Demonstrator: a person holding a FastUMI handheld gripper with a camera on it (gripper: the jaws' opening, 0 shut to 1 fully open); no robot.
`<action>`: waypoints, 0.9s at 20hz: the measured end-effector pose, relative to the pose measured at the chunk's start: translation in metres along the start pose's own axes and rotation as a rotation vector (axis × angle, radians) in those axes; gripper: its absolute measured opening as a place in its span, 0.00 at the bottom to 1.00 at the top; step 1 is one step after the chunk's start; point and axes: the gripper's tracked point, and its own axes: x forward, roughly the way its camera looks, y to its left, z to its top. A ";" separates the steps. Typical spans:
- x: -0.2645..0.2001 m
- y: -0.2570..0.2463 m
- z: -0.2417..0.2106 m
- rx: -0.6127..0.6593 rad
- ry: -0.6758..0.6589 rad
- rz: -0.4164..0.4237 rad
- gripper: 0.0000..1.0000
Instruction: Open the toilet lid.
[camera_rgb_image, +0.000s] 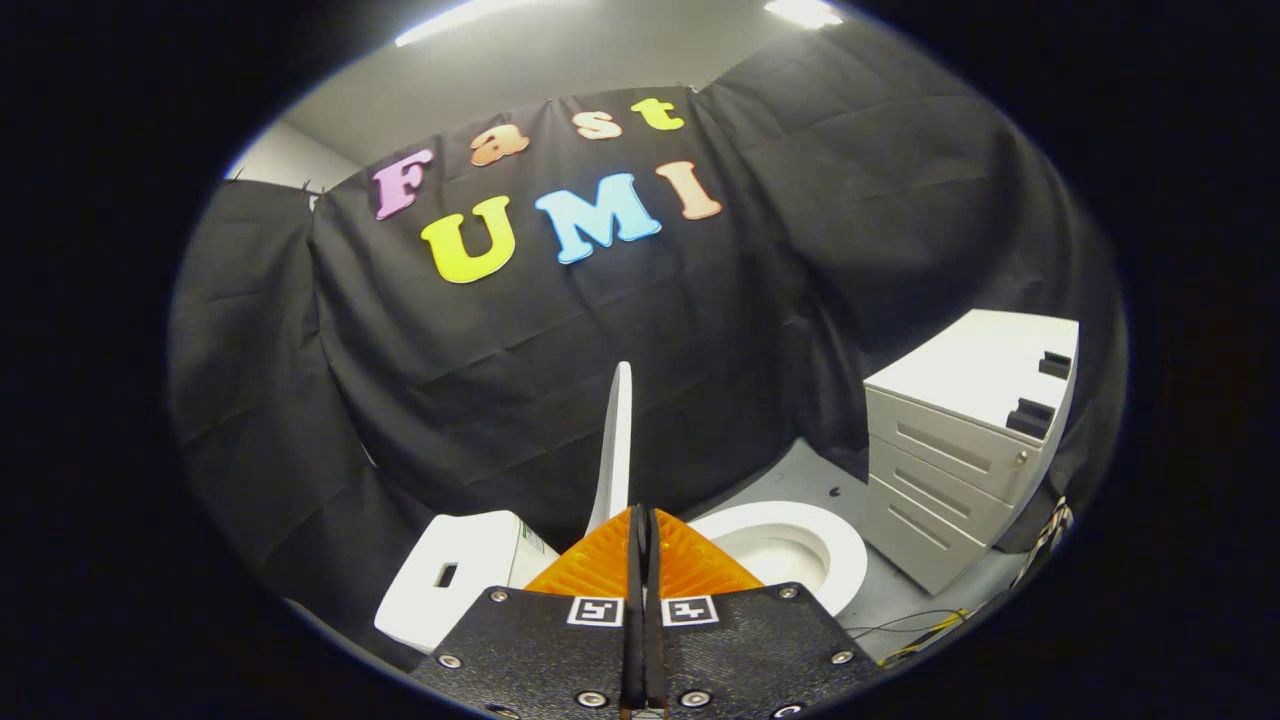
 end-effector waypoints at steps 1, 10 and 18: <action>-0.001 0.009 0.000 -0.018 -0.006 0.012 0.00; -0.014 0.091 -0.003 -0.156 -0.051 0.133 0.00; -0.021 0.140 -0.016 -0.272 -0.099 0.196 0.00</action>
